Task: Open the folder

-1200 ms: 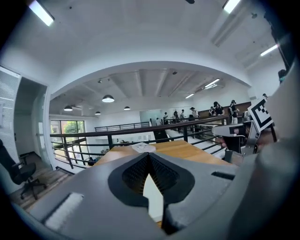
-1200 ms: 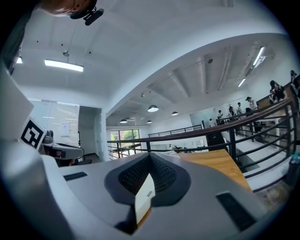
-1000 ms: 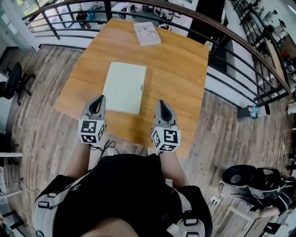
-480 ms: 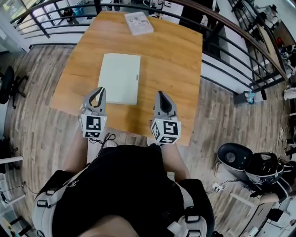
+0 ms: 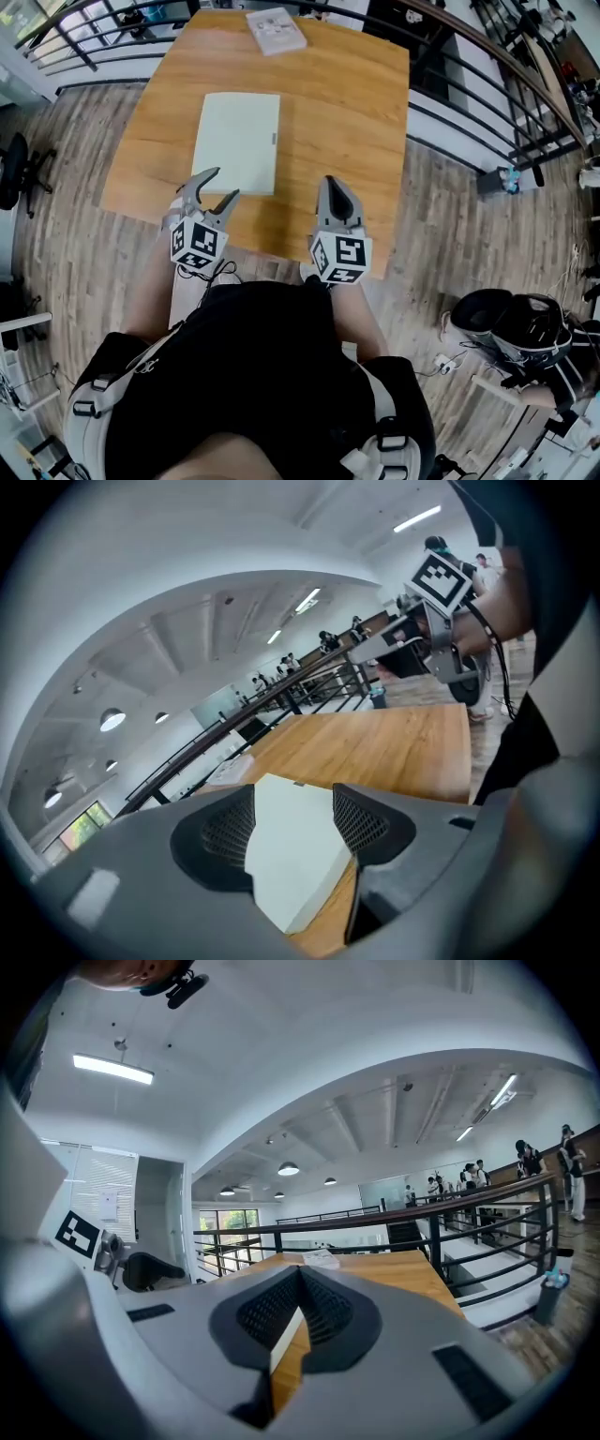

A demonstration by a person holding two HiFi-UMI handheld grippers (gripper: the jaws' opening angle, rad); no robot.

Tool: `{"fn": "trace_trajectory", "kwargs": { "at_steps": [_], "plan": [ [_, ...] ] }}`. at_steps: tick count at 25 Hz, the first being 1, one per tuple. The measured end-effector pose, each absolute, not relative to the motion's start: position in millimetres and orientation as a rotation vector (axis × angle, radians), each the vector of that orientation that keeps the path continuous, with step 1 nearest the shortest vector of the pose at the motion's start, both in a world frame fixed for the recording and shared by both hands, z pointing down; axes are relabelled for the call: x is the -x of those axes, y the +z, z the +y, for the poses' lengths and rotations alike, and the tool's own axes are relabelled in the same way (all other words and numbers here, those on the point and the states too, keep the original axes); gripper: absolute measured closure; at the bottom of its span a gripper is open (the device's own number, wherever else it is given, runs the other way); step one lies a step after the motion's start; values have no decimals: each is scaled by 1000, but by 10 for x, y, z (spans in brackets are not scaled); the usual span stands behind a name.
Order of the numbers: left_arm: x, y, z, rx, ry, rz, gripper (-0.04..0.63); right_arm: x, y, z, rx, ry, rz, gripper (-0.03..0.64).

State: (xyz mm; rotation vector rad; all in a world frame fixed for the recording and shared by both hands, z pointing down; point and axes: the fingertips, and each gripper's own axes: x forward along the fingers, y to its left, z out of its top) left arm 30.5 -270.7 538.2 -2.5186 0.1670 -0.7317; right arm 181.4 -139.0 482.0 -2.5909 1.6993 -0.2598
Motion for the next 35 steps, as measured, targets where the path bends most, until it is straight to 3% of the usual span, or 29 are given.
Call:
{"fn": "trace_trajectory", "kwargs": {
  "at_steps": [19,23,35],
  "plan": [
    [-629,6724,-2437,2241,-1092,-239,314,-1940,5054,-753,2716,-303,1504,611],
    [-748,6966,-2519,2174,-1165,-252,282,-2026,5128,-675,2730,-321,1471,612],
    [-834,7225,-2703,2047,-1326,-186,292,-1958,5093,-594,2766,-299,1479,611]
  ]
}}
